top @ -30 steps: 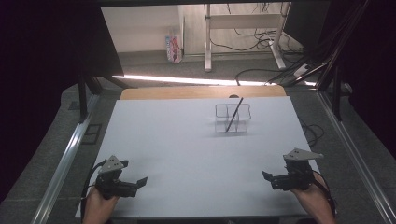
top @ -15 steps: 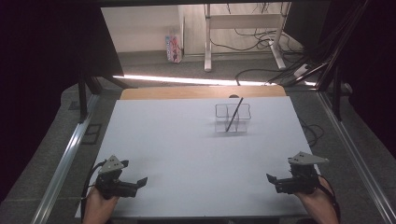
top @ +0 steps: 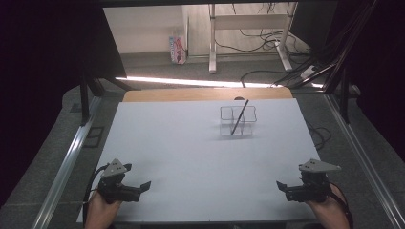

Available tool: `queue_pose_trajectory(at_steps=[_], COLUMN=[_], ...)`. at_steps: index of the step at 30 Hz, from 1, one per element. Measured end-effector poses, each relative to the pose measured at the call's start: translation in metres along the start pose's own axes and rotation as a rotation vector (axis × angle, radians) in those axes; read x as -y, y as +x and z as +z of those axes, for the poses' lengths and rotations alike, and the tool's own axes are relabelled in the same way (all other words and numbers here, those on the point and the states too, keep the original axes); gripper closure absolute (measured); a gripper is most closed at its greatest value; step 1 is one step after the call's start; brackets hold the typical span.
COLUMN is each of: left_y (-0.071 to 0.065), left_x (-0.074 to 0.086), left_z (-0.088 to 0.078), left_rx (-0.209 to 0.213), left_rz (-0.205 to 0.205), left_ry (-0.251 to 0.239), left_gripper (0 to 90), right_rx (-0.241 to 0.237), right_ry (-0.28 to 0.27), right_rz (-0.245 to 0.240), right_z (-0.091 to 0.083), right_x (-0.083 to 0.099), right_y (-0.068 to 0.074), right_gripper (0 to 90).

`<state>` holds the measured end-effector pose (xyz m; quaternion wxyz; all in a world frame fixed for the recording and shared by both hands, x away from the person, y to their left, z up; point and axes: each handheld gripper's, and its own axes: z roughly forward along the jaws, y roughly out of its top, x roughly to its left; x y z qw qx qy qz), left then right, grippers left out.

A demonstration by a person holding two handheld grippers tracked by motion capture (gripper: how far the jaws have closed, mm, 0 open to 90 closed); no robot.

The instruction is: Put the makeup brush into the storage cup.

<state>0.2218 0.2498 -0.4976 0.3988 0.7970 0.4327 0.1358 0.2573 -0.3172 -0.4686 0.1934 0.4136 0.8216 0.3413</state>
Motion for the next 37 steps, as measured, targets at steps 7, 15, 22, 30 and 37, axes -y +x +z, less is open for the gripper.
queue_pose_trajectory(at_steps=[7,15,22,30,37], left_y=[0.0,0.0,0.0,0.0,0.0], left_x=[0.0,0.0,0.0,0.0,0.0], left_z=[0.0,0.0,0.001,0.001,0.002], left_rx=[-0.001,0.0,0.001,0.001,-0.003], left_rz=[0.0,0.0,0.0,0.001,0.005], left_ry=[0.003,0.004,0.005,0.01,0.011], left_gripper=[0.0,0.0,0.0,0.0,0.0], right_rx=[0.002,0.007,0.008,-0.004,-0.007], right_ry=[0.004,0.025,0.016,0.026,0.056], right_rz=[0.013,0.028,0.044,0.059,0.055], right_z=[-0.003,-0.004,-0.008,-0.007,-0.004], right_x=[0.005,0.013,0.017,0.018,0.018], right_y=[-0.002,-0.006,-0.008,-0.01,-0.01], right_gripper=[0.0,0.0,0.0,0.0,0.0])
